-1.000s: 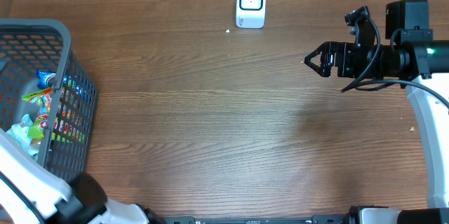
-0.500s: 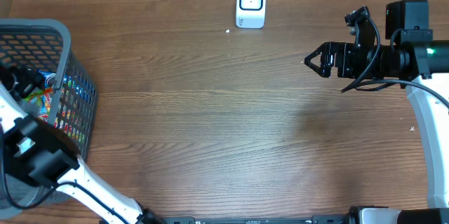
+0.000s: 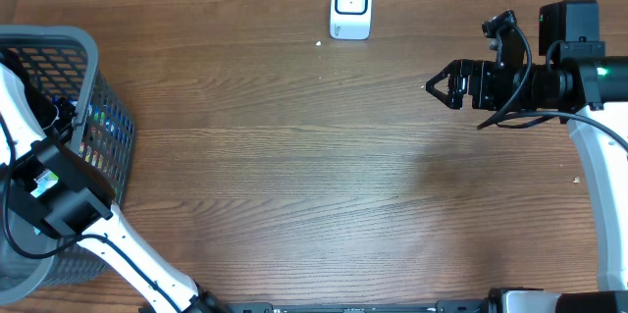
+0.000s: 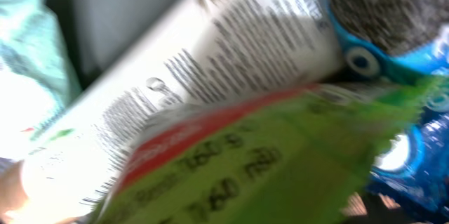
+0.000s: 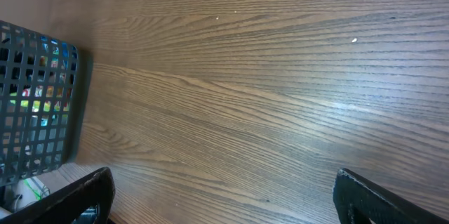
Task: Scan the item barcode
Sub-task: 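Grasp the green candy bag in the basket with the left gripper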
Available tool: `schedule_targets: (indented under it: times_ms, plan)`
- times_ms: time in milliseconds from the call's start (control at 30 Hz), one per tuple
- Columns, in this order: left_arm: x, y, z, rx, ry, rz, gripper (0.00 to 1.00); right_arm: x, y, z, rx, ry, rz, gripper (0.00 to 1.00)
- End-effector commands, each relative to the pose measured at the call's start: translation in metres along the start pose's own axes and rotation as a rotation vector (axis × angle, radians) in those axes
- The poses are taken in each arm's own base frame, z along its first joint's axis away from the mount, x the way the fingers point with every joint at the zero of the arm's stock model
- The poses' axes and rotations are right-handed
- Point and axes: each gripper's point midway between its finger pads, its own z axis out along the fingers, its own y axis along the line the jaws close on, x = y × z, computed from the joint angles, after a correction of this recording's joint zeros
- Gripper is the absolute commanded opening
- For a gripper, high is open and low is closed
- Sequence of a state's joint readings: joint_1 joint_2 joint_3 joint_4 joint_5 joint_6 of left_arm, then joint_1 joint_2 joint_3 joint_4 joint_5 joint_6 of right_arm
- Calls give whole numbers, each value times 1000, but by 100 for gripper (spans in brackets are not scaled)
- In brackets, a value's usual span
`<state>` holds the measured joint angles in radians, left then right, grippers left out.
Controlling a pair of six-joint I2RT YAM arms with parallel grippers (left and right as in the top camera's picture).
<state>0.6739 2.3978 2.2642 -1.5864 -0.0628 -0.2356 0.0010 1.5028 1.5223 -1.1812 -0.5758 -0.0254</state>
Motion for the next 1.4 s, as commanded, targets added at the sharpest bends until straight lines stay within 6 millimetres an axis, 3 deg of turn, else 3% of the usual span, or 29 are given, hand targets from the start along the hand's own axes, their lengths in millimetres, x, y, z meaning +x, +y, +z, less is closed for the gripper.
schedule_targets:
  times_ms: [0, 167, 300, 333, 367, 500, 600, 767, 833, 900, 933, 1033, 1067, 1200, 1367]
  plan:
    - [5, -9, 24, -3, 80, 27, 4, -5, 6, -5, -5, -20, -16, 100]
    - [10, -13, 0, 45, 78, 22, 4, -8, 6, -5, -6, -31, -23, 100]
    - [9, -14, -58, 110, -75, 37, 4, -8, 6, -5, -6, -31, -23, 100]
    - [14, -9, -87, 118, -149, 33, 4, -8, 6, -5, -6, -28, -21, 100]
    - [18, -6, -104, 123, -192, 27, 4, -7, 6, -5, -6, -28, -21, 100]
    - [44, 7, -171, 163, -363, -12, 4, -7, 6, -5, -6, -27, -20, 100]
    - [76, 21, -224, 193, -514, -52, 4, -6, 6, -5, -5, -21, -16, 100]
    - [124, 39, -280, 229, -692, -91, 5, -3, 5, -5, -5, -11, -9, 100]
    - [136, 51, -293, 206, -747, -135, 4, -3, 5, -5, -5, -12, -10, 100]
    - [144, 60, -300, 186, -782, -168, 5, -4, 6, -5, -5, -14, -11, 100]
    - [145, 61, -301, 186, -787, -168, 16, -4, 6, -5, -5, -15, -12, 100]
    - [143, 61, -295, 180, -766, -173, 69, -4, 6, -5, -5, -16, -13, 100]
    - [141, 60, -291, 178, -749, -179, 79, -4, 6, -5, -5, -16, -12, 100]
    - [125, 67, -255, 128, -632, -255, 96, -4, 6, -5, -5, -15, -12, 100]
    - [98, 70, -202, 101, -500, -288, 100, -4, 6, -5, -5, -15, -13, 100]
